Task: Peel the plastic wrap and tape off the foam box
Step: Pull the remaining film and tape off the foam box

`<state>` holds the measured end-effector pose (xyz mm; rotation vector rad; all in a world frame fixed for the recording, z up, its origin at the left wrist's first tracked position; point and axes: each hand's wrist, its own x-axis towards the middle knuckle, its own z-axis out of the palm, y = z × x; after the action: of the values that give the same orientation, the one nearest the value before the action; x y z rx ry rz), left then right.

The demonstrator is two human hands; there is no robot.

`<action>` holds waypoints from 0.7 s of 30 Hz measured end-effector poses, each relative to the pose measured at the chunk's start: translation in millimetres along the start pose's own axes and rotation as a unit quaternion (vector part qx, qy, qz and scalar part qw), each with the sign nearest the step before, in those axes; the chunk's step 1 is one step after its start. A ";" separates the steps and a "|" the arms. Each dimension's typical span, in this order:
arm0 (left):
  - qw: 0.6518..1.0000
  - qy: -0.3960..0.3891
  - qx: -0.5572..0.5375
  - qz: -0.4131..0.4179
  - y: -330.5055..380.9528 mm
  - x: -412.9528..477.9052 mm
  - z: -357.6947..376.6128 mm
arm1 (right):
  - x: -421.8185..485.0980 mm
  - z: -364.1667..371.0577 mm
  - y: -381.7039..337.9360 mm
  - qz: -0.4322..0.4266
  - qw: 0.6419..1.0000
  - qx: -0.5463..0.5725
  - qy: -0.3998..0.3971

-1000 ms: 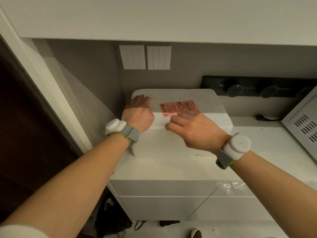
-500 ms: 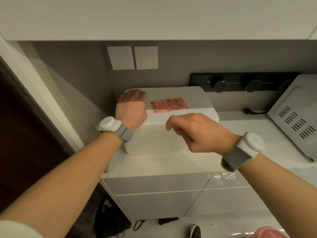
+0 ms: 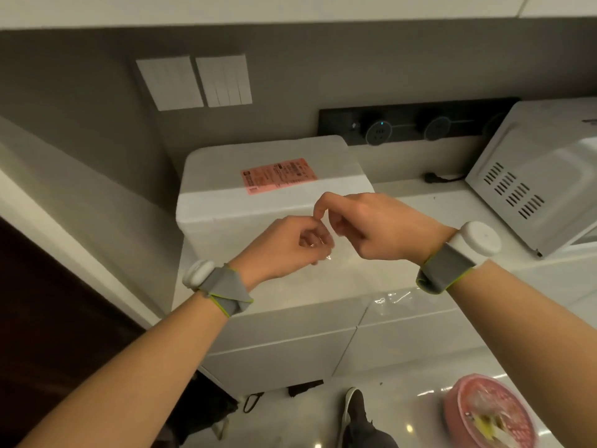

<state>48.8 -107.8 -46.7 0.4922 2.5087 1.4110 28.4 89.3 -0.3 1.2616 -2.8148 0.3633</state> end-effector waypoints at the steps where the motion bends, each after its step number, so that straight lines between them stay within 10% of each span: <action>1: 1.000 0.010 -0.002 -0.007 -2.4 0.9 4.9 | -2.3 3.7 3.4 0.011 1.000 0.002 0.009; 7: 0.976 0.075 -0.173 -0.112 -31.3 -5.0 38.5 | -41.3 69.2 11.1 0.241 0.901 0.284 0.224; 12: 0.928 0.140 -0.292 -0.187 -53.3 -7.5 72.3 | -70.7 145.6 -20.7 0.357 0.744 0.554 0.109; 21: 0.957 0.209 -0.060 -0.191 -72.2 3.5 104.9 | -79.7 197.4 -34.1 0.457 0.640 0.578 0.218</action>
<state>69.3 -59.1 -162.6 -0.3366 2.6028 1.6181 119.4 81.1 -195.6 -0.5602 -2.2964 2.3032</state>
